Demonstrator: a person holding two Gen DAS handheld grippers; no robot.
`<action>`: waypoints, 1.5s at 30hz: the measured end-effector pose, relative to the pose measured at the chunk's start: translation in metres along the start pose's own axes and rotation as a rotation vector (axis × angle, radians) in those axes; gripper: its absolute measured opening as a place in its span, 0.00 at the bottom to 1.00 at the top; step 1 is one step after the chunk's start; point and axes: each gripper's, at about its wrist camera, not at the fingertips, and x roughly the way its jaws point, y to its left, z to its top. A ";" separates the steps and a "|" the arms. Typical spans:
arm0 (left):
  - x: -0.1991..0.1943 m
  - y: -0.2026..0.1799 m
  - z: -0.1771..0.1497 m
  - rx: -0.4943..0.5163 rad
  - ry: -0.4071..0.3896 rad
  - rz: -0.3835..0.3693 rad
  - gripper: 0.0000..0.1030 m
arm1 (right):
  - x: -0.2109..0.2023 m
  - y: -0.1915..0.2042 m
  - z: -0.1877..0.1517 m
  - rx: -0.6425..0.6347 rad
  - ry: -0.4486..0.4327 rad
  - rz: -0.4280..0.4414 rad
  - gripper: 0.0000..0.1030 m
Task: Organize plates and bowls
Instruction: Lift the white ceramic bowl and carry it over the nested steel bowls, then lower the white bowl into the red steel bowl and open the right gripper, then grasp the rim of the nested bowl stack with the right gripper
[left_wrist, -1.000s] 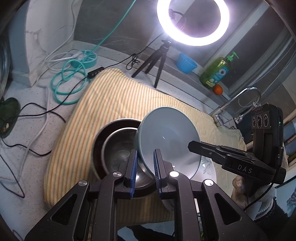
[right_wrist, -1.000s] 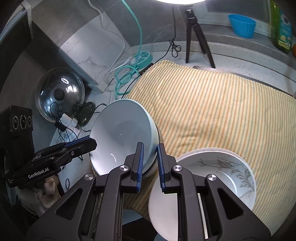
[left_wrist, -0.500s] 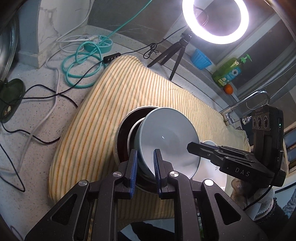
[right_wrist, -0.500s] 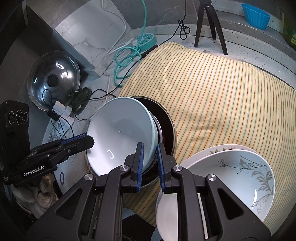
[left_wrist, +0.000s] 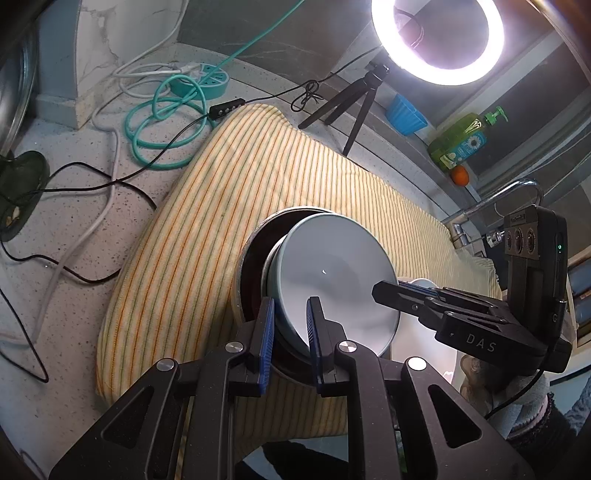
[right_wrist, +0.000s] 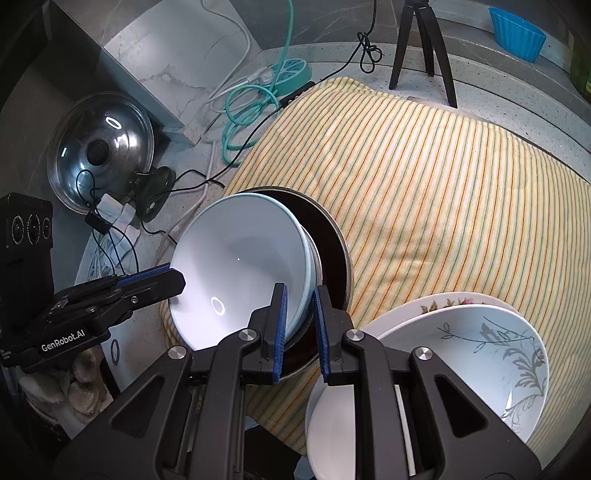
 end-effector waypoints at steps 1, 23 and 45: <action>0.000 0.000 0.000 0.000 0.000 0.001 0.15 | 0.000 0.000 0.000 0.000 -0.001 0.001 0.15; -0.020 0.023 -0.001 -0.026 -0.055 0.053 0.52 | -0.043 -0.024 -0.009 0.047 -0.130 -0.023 0.72; 0.001 0.030 -0.008 -0.023 -0.021 0.054 0.20 | -0.017 -0.044 -0.017 0.156 -0.069 0.036 0.41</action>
